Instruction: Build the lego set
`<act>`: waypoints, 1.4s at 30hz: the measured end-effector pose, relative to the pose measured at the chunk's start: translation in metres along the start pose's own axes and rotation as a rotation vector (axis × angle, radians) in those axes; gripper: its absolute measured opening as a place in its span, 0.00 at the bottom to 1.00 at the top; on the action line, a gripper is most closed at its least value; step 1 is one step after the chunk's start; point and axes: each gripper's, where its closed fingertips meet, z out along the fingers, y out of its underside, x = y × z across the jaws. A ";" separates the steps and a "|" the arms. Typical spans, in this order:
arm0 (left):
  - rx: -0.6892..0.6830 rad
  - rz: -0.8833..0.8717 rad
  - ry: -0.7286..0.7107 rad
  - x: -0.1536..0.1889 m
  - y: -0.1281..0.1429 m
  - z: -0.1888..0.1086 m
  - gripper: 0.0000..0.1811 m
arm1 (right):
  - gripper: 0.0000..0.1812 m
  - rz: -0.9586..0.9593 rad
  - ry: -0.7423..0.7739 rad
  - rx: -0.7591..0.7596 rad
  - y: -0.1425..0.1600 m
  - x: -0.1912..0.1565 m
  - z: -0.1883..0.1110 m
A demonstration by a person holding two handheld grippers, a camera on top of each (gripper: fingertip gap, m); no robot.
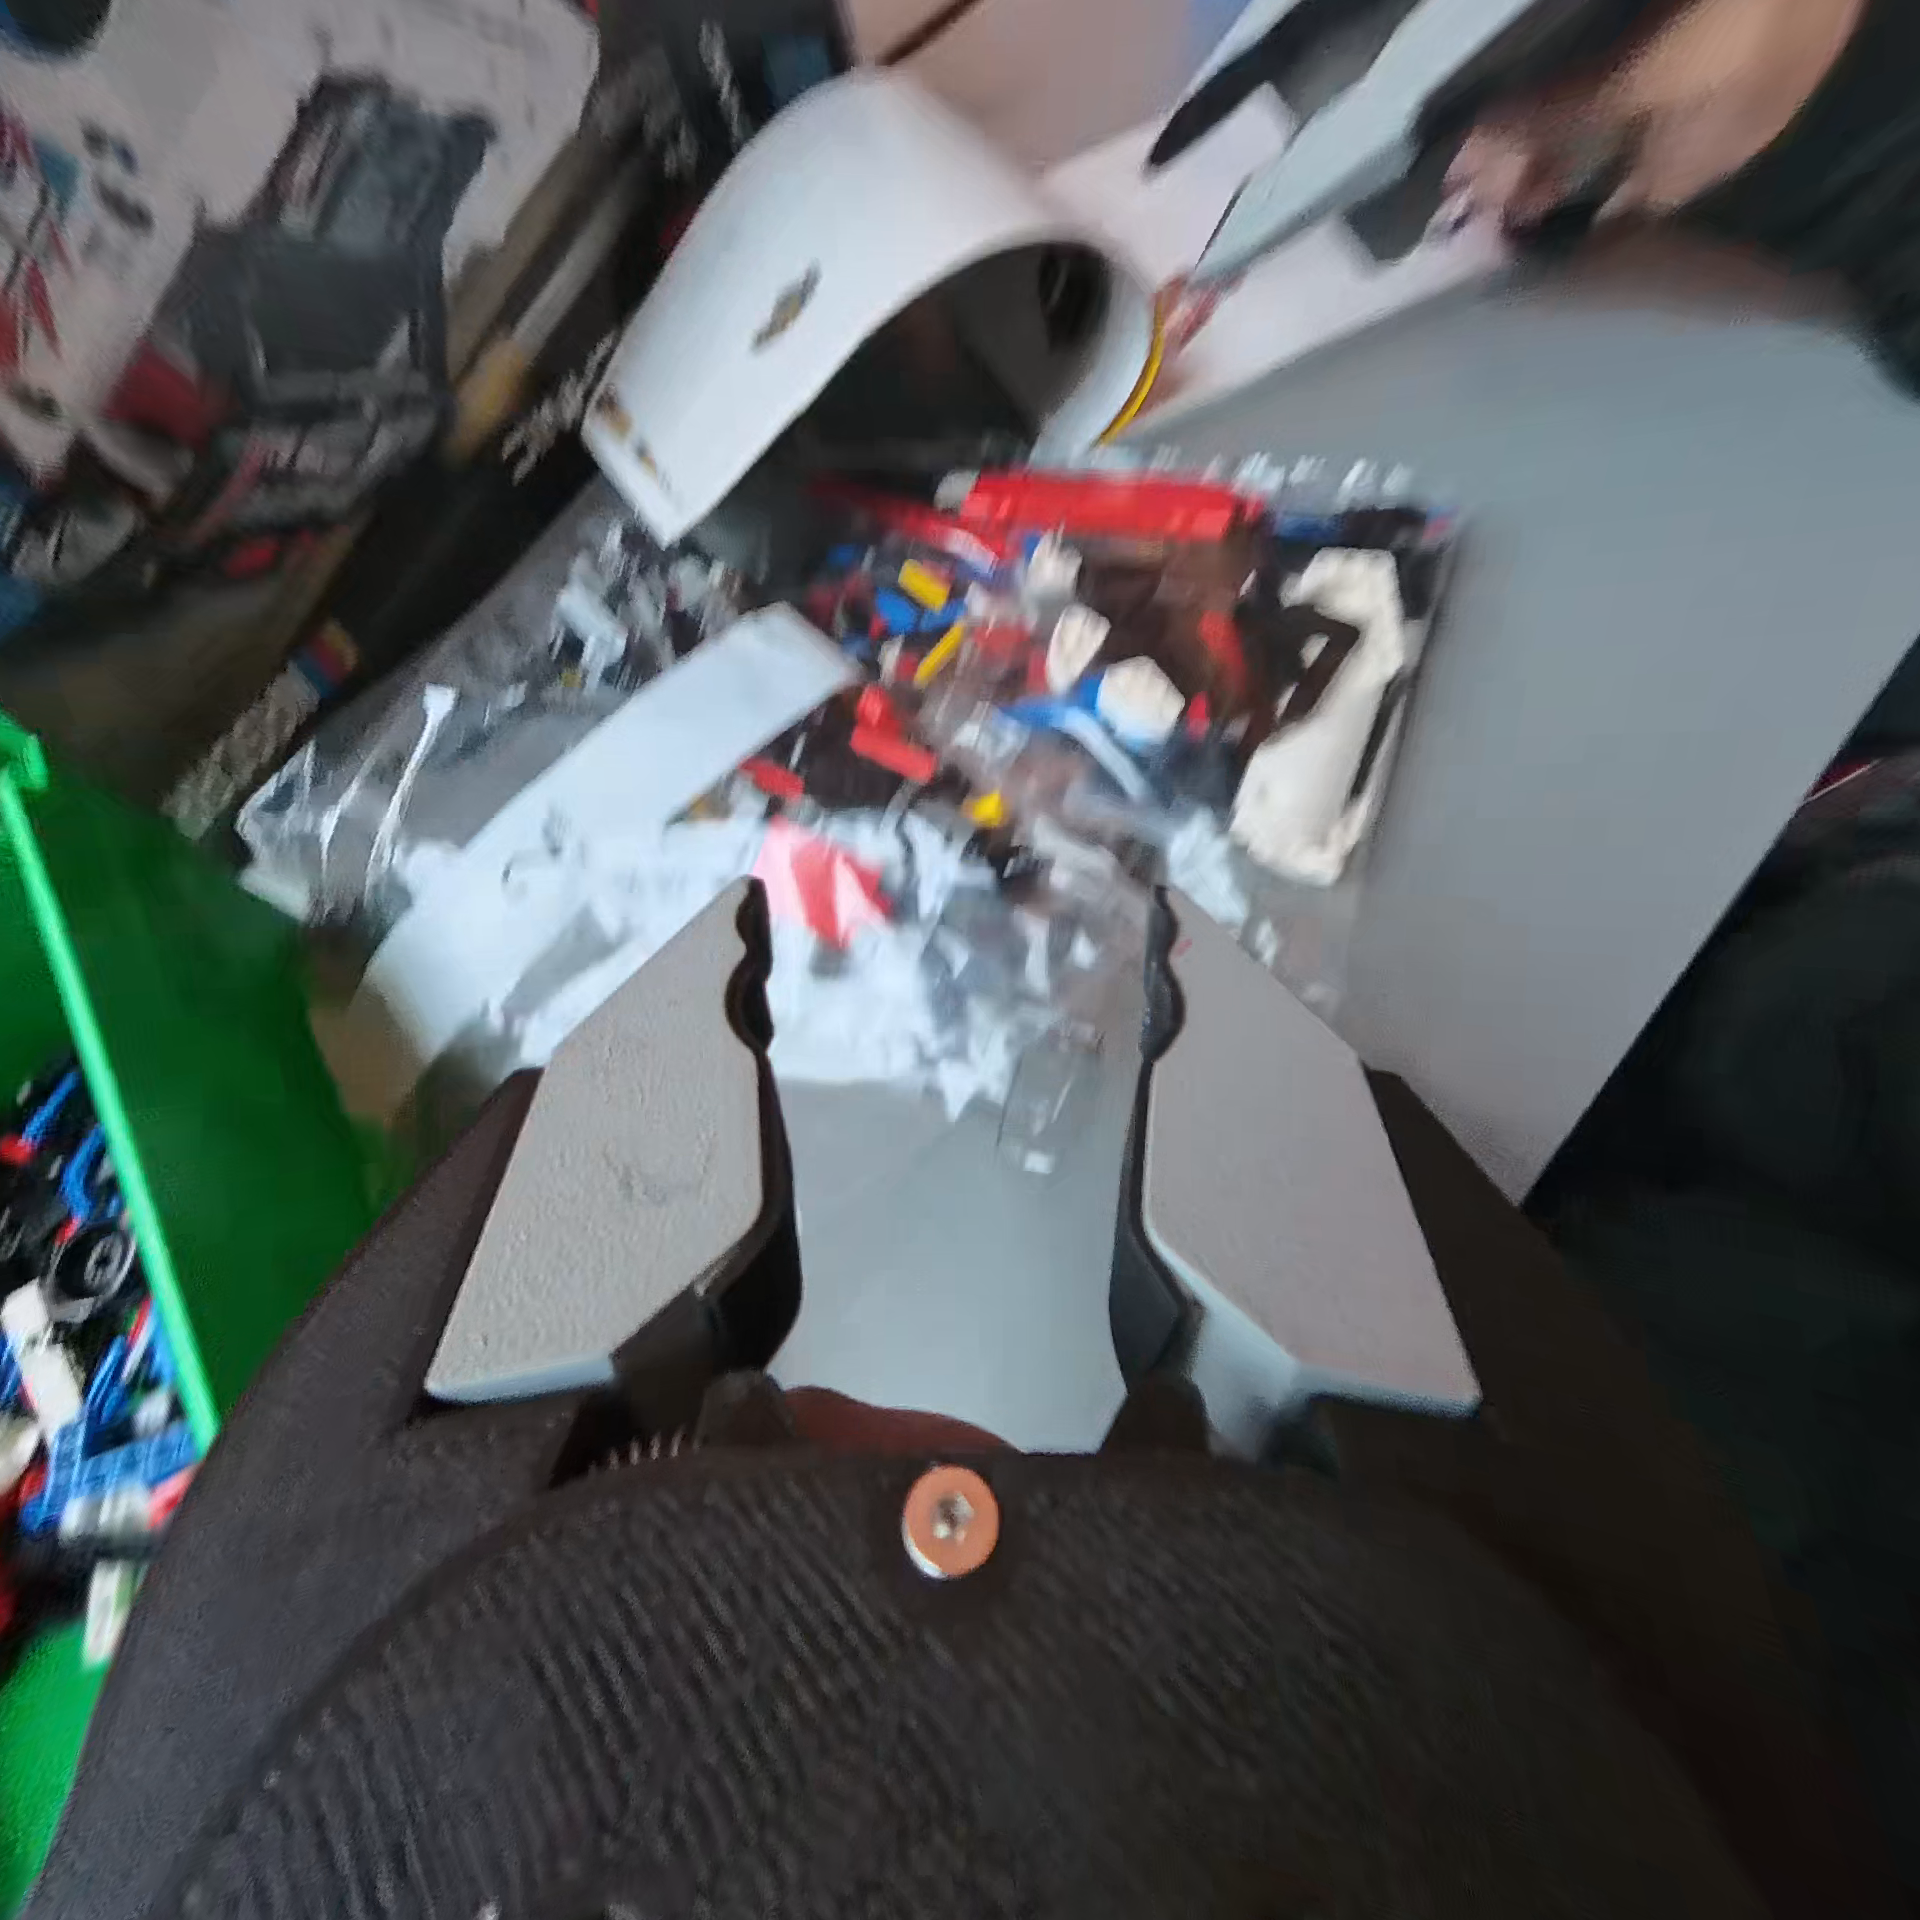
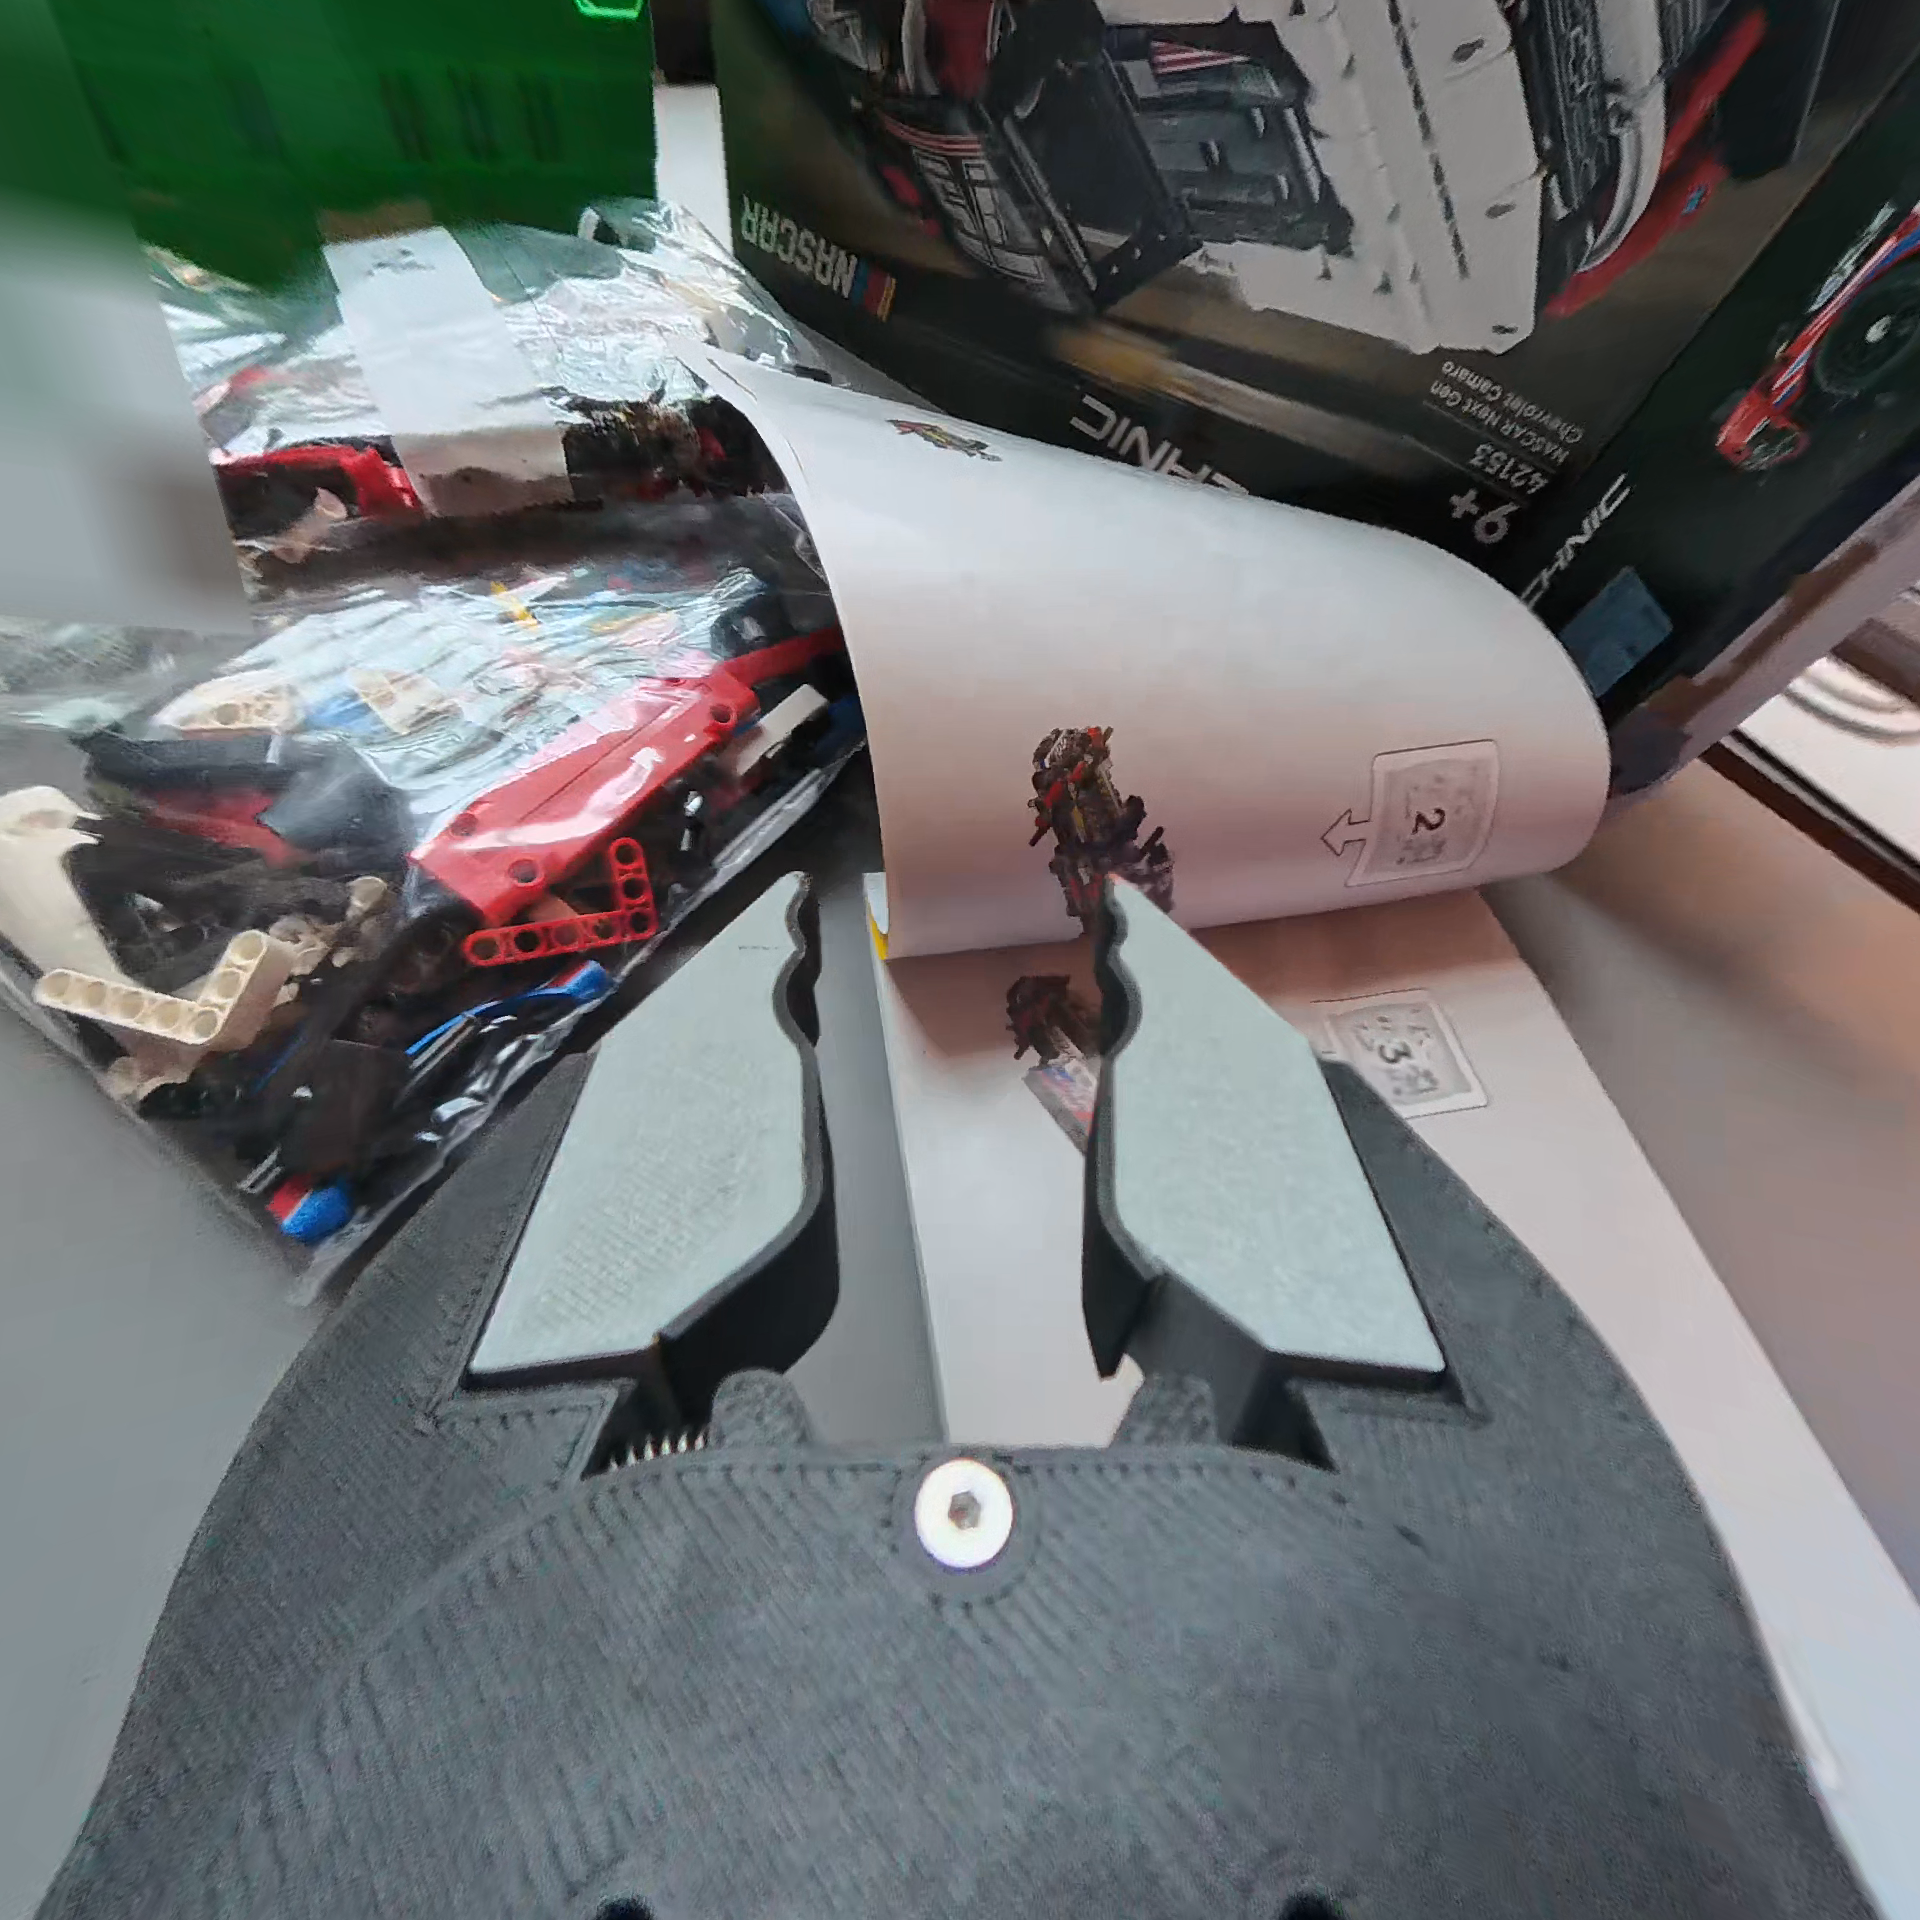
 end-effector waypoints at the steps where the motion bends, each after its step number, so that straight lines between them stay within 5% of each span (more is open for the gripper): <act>1: -0.036 0.003 -0.028 -0.004 0.017 0.001 0.39 | 0.28 0.022 -0.022 0.006 0.001 -0.002 0.000; 7: -0.308 0.053 -0.235 -0.034 0.093 0.013 0.38 | 0.29 0.074 -0.064 0.043 0.000 -0.004 0.002; 9: -0.323 0.172 -0.353 -0.049 0.097 0.014 0.28 | 0.28 0.060 -0.043 0.054 -0.002 -0.002 0.000; 12: -0.355 0.307 -0.458 -0.062 0.093 0.018 0.27 | 0.28 0.059 -0.039 0.077 -0.006 -0.003 -0.002; 15: -0.391 0.458 -0.597 -0.080 0.089 0.019 0.00 | 0.26 0.050 -0.032 0.094 -0.009 -0.005 -0.003; 20: -0.170 0.460 -0.788 -0.096 0.038 -0.007 0.00 | 0.25 0.053 -0.037 0.105 -0.010 -0.007 -0.005; 28: 0.123 0.730 -1.033 -0.104 -0.064 -0.058 0.00 | 0.25 0.061 -0.055 0.120 -0.013 -0.011 -0.005; 36: 0.304 0.778 -1.060 -0.115 -0.146 -0.087 0.00 | 0.26 0.100 -0.080 0.159 -0.017 -0.010 -0.009; 42: 0.505 0.920 -0.984 -0.075 -0.175 -0.088 0.00 | 0.26 0.096 -0.156 0.207 -0.026 -0.023 -0.014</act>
